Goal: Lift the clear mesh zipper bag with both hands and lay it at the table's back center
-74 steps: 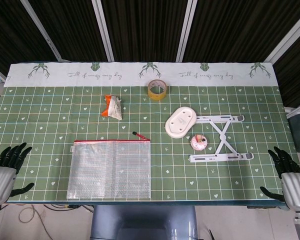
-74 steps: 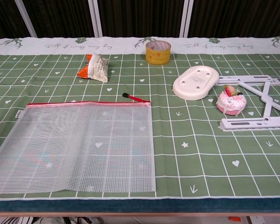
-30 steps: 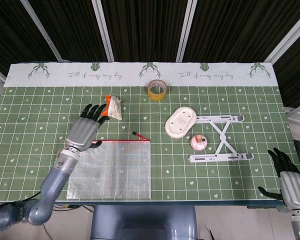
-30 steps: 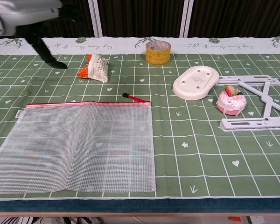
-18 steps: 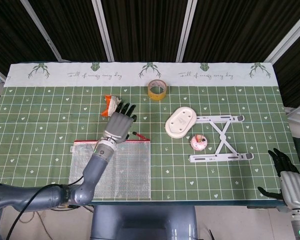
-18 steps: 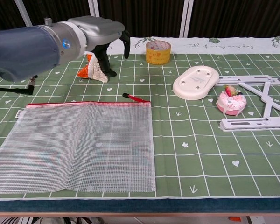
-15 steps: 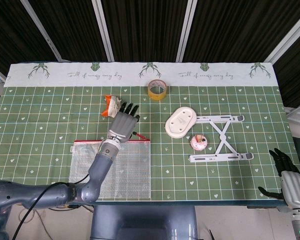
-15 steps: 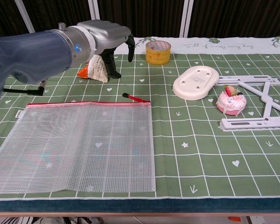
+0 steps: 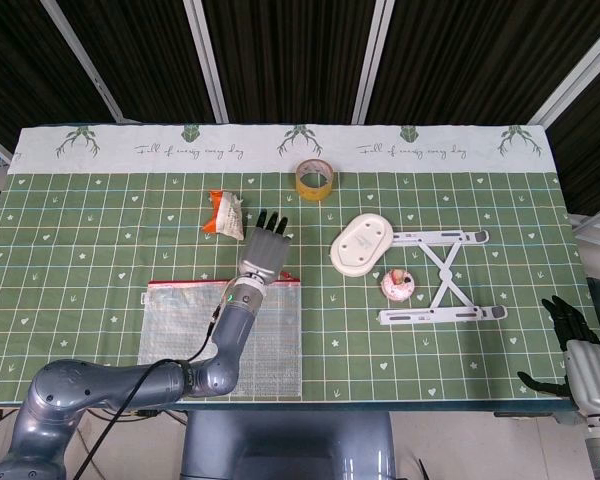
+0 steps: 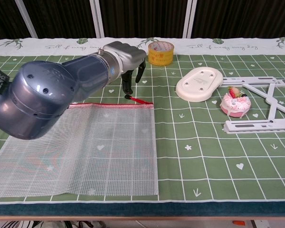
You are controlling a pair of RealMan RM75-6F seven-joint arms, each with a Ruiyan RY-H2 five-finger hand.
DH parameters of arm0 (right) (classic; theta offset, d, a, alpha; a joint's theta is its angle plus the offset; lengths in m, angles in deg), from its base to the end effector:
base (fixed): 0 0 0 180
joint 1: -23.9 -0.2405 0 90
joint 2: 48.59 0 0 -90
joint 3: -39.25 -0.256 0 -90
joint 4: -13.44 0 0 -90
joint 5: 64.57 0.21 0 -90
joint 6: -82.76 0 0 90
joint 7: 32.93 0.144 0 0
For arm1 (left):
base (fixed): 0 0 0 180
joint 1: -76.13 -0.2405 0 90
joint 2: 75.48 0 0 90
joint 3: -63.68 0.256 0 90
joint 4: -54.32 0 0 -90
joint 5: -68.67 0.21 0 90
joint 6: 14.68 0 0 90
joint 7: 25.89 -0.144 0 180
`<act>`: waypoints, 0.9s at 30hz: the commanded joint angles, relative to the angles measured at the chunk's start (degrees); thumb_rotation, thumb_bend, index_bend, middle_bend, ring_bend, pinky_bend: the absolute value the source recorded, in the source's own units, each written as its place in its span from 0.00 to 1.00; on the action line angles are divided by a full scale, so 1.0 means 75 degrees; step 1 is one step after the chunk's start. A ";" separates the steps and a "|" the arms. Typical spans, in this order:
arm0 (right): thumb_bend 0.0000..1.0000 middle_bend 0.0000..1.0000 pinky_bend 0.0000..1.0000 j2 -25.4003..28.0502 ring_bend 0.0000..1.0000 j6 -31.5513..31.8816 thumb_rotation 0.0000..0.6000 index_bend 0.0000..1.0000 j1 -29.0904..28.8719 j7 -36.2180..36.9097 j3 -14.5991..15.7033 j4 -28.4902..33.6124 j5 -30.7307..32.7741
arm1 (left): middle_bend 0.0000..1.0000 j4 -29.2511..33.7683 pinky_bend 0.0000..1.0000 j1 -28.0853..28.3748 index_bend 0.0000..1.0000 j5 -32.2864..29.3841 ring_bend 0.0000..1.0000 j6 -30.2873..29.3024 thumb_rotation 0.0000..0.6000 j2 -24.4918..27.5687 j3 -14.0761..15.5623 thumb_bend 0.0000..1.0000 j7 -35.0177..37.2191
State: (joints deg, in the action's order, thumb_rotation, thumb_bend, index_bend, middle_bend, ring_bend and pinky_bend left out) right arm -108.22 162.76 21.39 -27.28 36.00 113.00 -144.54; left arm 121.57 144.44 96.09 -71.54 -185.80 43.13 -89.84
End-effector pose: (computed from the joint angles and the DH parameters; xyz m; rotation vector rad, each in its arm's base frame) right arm -0.3163 -0.1668 0.1662 1.2607 -1.1420 0.8892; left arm -0.0155 0.3931 -0.1006 -1.8942 -0.6412 -0.5730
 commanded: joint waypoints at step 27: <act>0.19 0.00 0.21 0.0061 0.00 -0.0071 1.00 0.00 0.0010 0.0101 -0.0039 0.0106 0.0163 | 0.10 -0.1342 0.00 0.0301 0.51 -0.0314 0.00 0.0454 1.00 -0.0752 0.0259 0.29 -0.0011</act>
State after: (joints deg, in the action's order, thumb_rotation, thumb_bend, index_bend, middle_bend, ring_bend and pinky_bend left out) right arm -107.76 162.24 21.47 -26.52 35.71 113.79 -143.32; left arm 111.73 146.64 93.77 -68.28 -191.29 45.00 -89.92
